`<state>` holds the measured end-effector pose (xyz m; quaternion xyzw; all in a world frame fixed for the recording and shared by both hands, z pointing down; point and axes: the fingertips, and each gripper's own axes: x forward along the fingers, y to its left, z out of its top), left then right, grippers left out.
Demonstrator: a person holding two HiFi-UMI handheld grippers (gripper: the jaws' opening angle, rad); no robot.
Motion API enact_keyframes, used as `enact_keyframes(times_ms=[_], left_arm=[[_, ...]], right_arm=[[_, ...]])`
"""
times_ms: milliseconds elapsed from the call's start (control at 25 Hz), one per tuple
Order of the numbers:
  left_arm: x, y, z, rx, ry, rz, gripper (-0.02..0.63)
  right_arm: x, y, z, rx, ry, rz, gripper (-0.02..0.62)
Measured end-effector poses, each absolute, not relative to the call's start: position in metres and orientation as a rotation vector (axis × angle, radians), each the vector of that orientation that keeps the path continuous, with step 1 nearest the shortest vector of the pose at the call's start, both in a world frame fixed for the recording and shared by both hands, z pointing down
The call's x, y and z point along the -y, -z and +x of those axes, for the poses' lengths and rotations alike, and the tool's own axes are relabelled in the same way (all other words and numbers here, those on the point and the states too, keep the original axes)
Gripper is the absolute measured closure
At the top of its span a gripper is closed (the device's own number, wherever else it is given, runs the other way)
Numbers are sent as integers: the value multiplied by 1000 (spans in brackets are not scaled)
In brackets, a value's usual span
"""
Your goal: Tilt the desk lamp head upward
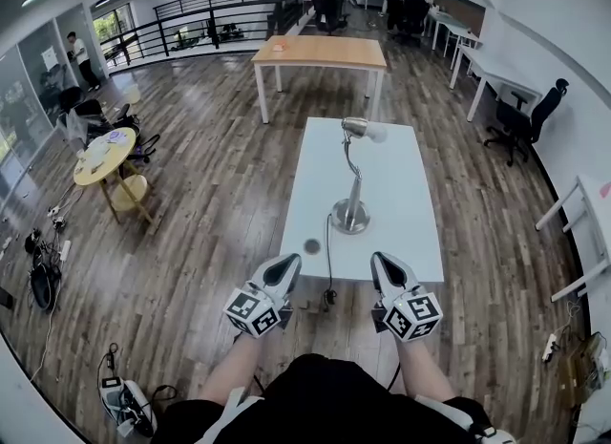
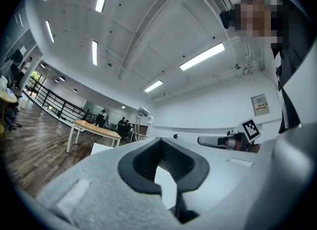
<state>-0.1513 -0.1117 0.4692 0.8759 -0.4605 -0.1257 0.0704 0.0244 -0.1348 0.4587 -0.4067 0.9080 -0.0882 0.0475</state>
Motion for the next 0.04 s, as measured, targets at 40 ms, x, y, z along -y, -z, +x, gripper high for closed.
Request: enact_keyframes(times_ms=[40], left_arm=[[113,-468,-150,1384,377,2637,606]], right_arm=[[135,-458,26,-2767,269,-1242,592]])
